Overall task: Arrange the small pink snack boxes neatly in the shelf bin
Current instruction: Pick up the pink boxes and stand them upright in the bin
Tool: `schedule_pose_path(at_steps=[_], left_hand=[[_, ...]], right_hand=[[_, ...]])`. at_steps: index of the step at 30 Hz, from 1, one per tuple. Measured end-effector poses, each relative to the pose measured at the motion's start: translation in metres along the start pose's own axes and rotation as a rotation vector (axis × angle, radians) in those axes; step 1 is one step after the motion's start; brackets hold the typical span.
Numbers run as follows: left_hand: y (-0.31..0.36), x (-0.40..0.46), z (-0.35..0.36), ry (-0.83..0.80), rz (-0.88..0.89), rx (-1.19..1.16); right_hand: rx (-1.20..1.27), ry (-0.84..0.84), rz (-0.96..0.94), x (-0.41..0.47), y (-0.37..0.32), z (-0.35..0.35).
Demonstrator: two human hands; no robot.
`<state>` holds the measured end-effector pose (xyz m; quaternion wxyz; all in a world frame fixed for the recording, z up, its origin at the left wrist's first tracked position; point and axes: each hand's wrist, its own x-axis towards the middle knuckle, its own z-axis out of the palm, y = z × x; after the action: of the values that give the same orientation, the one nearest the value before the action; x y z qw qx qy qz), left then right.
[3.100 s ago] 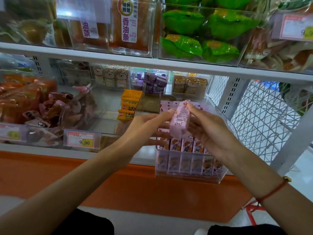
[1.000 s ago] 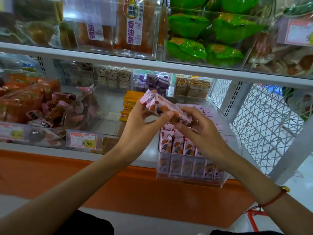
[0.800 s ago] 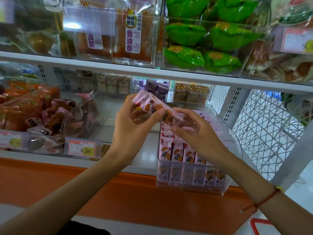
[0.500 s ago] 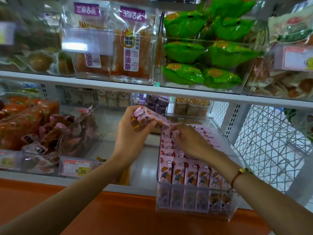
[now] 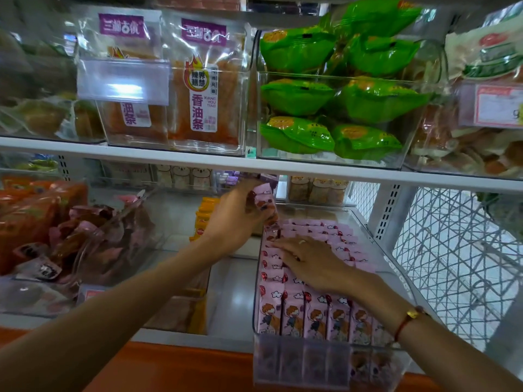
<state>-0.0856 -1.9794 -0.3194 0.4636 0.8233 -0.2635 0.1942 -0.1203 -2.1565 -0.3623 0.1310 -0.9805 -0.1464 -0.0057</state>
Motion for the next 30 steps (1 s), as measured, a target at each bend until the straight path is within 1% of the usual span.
schedule_pose_path(at_steps=[3, 6, 8, 10, 14, 16, 18, 20, 25, 26, 27, 28, 30], left_hand=[[0.001, 0.012, 0.002, -0.09, 0.015, 0.255], [0.003, 0.023, 0.007, -0.275, -0.047, 0.429], [0.004, 0.026, 0.011, -0.362, -0.065, 0.533], [0.005, 0.027, 0.012, -0.358, -0.049, 0.564], [0.006, 0.021, 0.008, -0.274, 0.017, 0.565], [0.008, 0.019, 0.006, -0.237, 0.022, 0.585], [0.011, 0.019, 0.005, -0.252, 0.008, 0.621], [0.013, 0.023, 0.005, -0.336, 0.002, 0.683], [0.012, 0.04, 0.02, -0.652, -0.026, 0.847], [0.011, 0.043, 0.022, -0.684, -0.02, 0.865], [0.011, 0.044, 0.023, -0.681, 0.003, 0.882], [0.01, 0.045, 0.022, -0.643, 0.038, 0.89], [0.007, 0.042, 0.019, -0.52, 0.117, 0.88]], right_hand=[[0.026, 0.036, -0.023, -0.007, 0.0, 0.002], [0.024, 0.044, -0.038, -0.009, -0.001, 0.001], [0.03, 0.046, -0.041, -0.011, -0.002, 0.0], [0.011, 0.045, -0.042, -0.013, -0.003, -0.002], [-0.029, 0.087, -0.027, -0.024, -0.002, -0.004], [-0.033, 0.12, -0.031, -0.031, -0.002, -0.003], [-0.049, 0.139, -0.04, -0.033, -0.003, -0.001], [-0.038, 0.125, -0.044, -0.03, -0.006, -0.001], [-0.075, 0.064, -0.044, -0.019, -0.008, 0.002], [-0.066, 0.058, -0.039, -0.019, -0.006, 0.002], [-0.057, 0.052, -0.032, -0.018, -0.004, 0.001], [-0.056, 0.043, -0.02, -0.018, -0.003, 0.001], [-0.082, 0.025, 0.012, -0.017, -0.003, 0.002]])
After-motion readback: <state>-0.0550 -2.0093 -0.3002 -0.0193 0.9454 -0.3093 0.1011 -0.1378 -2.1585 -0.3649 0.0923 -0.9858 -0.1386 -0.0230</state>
